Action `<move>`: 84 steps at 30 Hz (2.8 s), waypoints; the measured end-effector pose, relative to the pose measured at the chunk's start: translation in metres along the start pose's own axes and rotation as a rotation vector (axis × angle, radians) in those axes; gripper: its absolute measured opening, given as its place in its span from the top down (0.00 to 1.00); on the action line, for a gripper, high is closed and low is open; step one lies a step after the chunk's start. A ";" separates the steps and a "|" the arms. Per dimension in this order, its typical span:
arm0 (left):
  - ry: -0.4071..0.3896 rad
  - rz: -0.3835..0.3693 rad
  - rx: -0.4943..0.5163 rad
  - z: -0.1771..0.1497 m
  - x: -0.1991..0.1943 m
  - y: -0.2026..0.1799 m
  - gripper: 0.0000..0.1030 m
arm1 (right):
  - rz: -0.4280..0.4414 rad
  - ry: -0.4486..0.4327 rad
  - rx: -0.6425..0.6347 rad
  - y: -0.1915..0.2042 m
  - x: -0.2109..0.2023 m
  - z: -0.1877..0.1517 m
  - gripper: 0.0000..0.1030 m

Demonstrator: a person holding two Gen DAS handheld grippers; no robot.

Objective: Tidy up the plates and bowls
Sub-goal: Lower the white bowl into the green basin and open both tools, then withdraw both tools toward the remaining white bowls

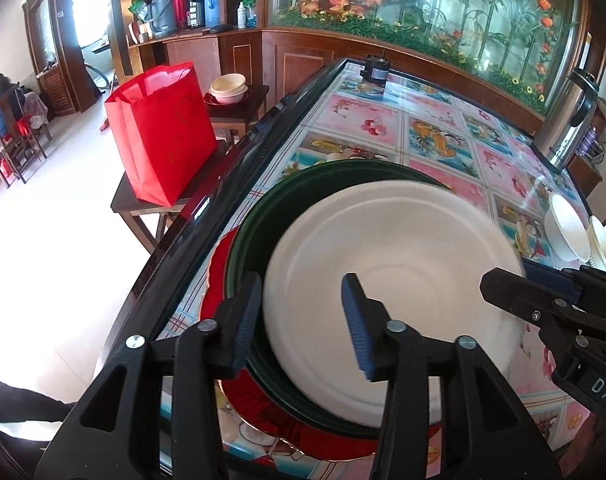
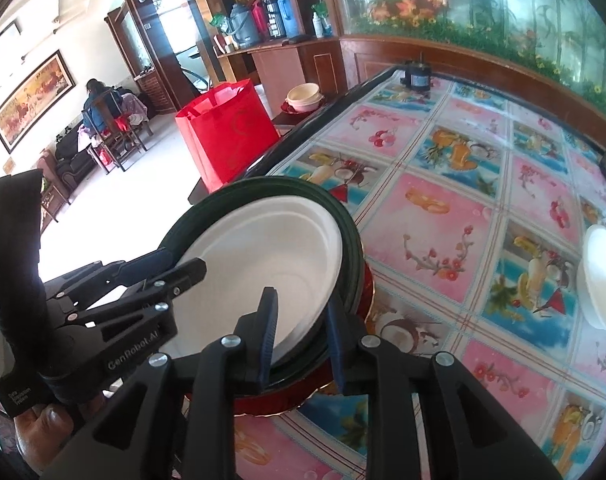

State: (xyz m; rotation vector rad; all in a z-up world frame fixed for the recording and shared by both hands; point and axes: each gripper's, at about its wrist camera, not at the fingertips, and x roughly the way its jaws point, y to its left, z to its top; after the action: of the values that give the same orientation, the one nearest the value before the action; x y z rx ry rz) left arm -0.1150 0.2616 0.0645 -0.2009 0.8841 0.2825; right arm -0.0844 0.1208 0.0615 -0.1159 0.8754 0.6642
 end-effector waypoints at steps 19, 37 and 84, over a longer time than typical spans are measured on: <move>-0.124 0.047 -0.021 0.013 -0.030 -0.007 0.37 | 0.028 -0.039 0.060 -0.022 -0.018 -0.006 0.60; -0.114 -0.118 0.149 0.021 -0.026 -0.127 0.37 | -0.071 -0.098 0.222 -0.111 -0.069 -0.039 0.51; 0.070 -0.278 0.330 0.050 0.054 -0.332 0.37 | -0.246 -0.132 0.561 -0.304 -0.138 -0.102 0.44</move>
State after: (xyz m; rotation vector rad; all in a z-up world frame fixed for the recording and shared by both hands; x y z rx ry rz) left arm 0.0619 -0.0293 0.0718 -0.0253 0.9461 -0.1307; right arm -0.0388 -0.2248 0.0466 0.3167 0.8739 0.1782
